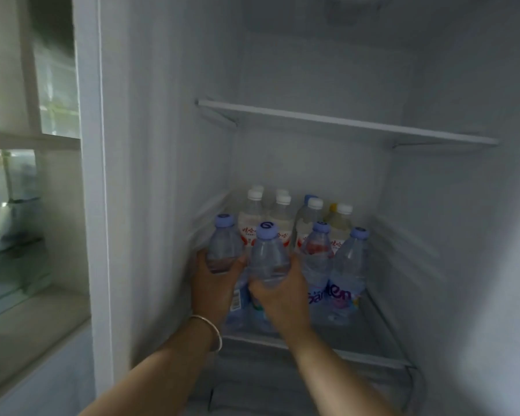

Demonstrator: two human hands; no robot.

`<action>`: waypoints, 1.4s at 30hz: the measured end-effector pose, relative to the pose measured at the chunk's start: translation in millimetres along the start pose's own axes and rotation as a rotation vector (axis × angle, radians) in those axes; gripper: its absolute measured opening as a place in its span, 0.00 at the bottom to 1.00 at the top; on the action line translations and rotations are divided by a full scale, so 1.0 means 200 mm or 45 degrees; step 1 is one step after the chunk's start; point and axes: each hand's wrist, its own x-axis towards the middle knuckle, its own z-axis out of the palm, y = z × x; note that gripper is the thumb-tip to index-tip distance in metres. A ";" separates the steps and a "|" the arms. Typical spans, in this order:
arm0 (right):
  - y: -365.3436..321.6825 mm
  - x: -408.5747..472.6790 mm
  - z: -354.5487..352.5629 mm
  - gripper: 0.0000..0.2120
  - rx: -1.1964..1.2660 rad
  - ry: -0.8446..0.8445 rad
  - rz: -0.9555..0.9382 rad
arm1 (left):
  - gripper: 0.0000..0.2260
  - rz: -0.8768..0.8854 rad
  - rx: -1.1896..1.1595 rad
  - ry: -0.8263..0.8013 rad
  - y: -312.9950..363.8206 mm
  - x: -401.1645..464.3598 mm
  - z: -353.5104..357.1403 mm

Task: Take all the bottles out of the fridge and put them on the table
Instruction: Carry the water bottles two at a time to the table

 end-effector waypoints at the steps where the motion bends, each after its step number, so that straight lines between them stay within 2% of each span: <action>1: -0.06 -0.04 -0.02 0.24 0.010 0.007 -0.007 | 0.34 -0.004 -0.006 -0.020 0.03 -0.03 -0.03; 4: -0.25 -0.18 -0.07 0.25 -0.019 0.052 -0.026 | 0.31 0.017 -0.007 -0.124 0.14 -0.16 -0.12; 8: -0.46 -0.50 -0.11 0.23 -0.167 0.275 -0.077 | 0.21 0.066 -0.012 -0.250 0.30 -0.40 -0.30; 12: -0.62 -0.88 -0.19 0.28 -0.242 0.468 0.060 | 0.15 0.036 -0.031 -0.458 0.41 -0.71 -0.46; 18: -0.87 -1.43 -0.48 0.19 -0.396 0.657 0.250 | 0.15 -0.084 -0.144 -0.792 0.55 -1.23 -0.58; 23: -1.08 -1.84 -0.81 0.20 -0.510 0.823 0.347 | 0.09 -0.149 -0.219 -1.047 0.67 -1.69 -0.51; 27: -1.22 -2.15 -1.12 0.20 -0.624 0.982 0.378 | 0.18 -0.208 -0.303 -1.283 0.81 -2.10 -0.42; 31: -1.35 -2.47 -1.47 0.19 -0.720 1.117 0.435 | 0.15 -0.252 -0.373 -1.433 0.95 -2.55 -0.29; 37: -1.56 -3.01 -2.08 0.18 -0.787 1.264 0.485 | 0.20 -0.237 -0.411 -1.563 1.16 -3.31 -0.09; 39: -1.63 -3.17 -2.29 0.19 -0.835 1.290 0.519 | 0.17 -0.244 -0.423 -1.625 1.23 -3.58 -0.02; 42: -1.70 -3.36 -2.59 0.27 -0.899 1.338 0.577 | 0.07 -0.291 -0.460 -1.667 1.32 -3.91 0.11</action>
